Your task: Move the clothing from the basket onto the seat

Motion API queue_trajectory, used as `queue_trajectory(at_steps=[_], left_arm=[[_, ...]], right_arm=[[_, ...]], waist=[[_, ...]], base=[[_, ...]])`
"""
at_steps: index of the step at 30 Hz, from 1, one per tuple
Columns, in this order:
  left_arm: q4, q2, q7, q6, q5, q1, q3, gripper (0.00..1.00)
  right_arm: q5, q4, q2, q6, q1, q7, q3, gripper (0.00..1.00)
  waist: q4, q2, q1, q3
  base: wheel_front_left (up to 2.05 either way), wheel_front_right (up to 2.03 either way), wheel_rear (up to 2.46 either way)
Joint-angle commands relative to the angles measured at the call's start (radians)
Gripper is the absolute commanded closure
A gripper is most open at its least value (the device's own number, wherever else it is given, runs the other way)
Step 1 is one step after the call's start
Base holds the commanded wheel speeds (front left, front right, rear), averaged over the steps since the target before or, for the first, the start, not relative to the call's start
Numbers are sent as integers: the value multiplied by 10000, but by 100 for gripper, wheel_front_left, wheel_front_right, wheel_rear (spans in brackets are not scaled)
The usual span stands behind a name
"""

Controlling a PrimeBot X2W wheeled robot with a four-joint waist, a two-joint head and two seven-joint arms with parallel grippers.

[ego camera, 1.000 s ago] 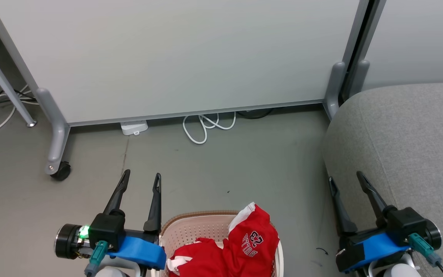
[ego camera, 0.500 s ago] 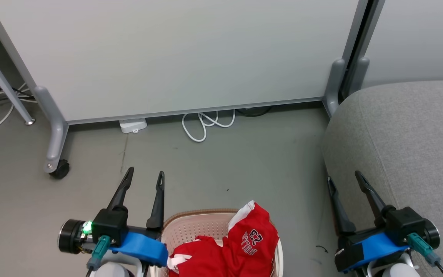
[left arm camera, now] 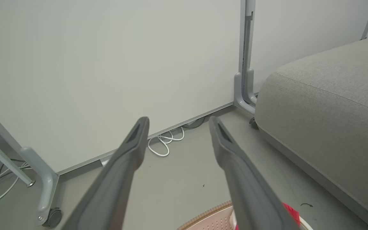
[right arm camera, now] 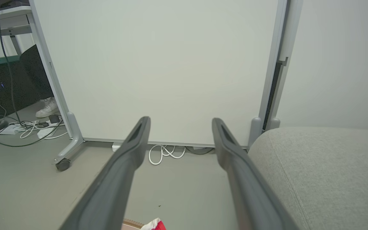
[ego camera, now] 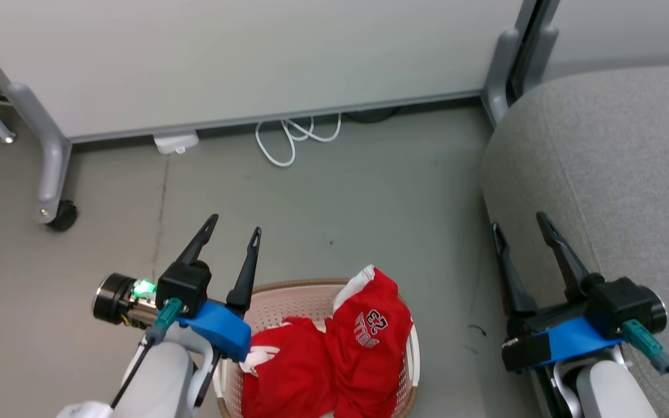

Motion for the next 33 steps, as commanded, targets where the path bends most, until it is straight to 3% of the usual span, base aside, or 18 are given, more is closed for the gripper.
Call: queue_trajectory(at_steps=[1,5,17,33], left_arm=[[234,132,-30,-63,-52,-393,-125,0],[971,432,-30,-63,-141,-1063,-735,0],[3434,1238,-30,-64,-848,-3112,-3768,0],[6814,1259,349,-65,-1574,-5139,-7812,0]], right_arm=[[4,-96,-56,5,-228,-35,33,0],[-27,-254,-54,5,-609,-35,120,0],[-87,-660,-50,5,-1690,-35,341,0],[-334,-1240,-48,5,-2712,-35,379,0]], waist=[[-197,0,-1,479],[-425,0,-1,1156],[-902,0,-1,3106],[-1243,0,-1,5349]], base=[[0,0,0],[0,0,0],[0,0,0],[0,0,0]])
